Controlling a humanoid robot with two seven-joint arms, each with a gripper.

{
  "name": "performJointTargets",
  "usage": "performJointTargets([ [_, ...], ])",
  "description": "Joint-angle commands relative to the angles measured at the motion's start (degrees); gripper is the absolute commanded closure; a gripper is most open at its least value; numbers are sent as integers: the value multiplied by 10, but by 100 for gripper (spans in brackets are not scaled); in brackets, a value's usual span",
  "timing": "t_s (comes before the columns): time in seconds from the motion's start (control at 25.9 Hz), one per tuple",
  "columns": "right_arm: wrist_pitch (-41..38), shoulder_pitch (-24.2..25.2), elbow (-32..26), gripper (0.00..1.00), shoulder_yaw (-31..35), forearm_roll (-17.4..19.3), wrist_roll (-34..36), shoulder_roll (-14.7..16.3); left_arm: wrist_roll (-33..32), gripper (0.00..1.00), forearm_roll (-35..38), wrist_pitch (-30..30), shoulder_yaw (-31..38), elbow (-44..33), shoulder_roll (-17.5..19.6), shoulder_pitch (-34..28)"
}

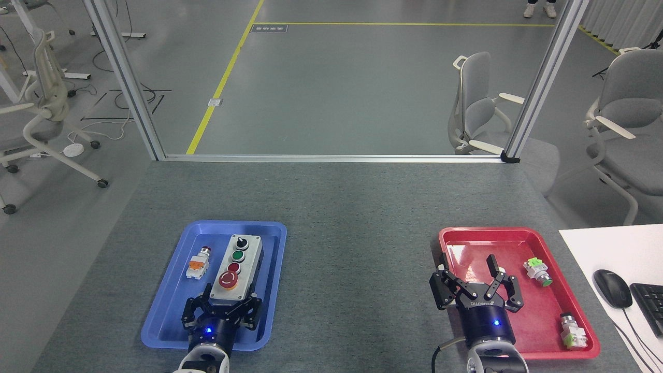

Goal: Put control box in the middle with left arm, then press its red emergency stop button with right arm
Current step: 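Close the left gripper on the control box and lift it, then carry the control box out of the tray and set it between the trays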

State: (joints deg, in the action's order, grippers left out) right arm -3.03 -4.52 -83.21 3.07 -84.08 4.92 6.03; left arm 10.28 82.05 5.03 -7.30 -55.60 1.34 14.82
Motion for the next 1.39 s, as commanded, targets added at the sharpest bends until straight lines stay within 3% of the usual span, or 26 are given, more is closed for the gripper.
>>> performJointTargets([
  [0.0,0,0,-2,3,-4,-1,1,2,0,1,0,0,-1,2,1,2],
  [0.08,1,0,-2,3,-3,-1,1,2,1,6,0,0,-1,3,1,5],
  [0.15,2,0,-1,3,-2,-1,1,2,1,35,1,-3,-2,2,4,6],
  [0.27,3,0,-1,3,-1,0,1,6,0,87,1,-23,-2,1,9,6],
  [0.31,3,0,-1,3,0,0,2,6,0,99,0,-35,-2,0,10,5],
  [0.5,4,0,0,3,0,0,2,6,0,100,-1,-50,1,-21,11,6],
  [0.7,4,0,-1,3,0,0,2,5,-8,100,-22,-63,3,-133,22,-5],
  [0.85,4,0,-1,3,-1,0,1,4,-9,100,-20,-64,-21,-171,4,-4],
  [1.12,3,0,-1,3,0,-1,1,1,-32,100,-8,-35,-153,-159,-64,1],
  [1.35,5,-2,-1,3,-3,0,-1,0,-36,100,-9,16,-239,-58,-92,46],
])
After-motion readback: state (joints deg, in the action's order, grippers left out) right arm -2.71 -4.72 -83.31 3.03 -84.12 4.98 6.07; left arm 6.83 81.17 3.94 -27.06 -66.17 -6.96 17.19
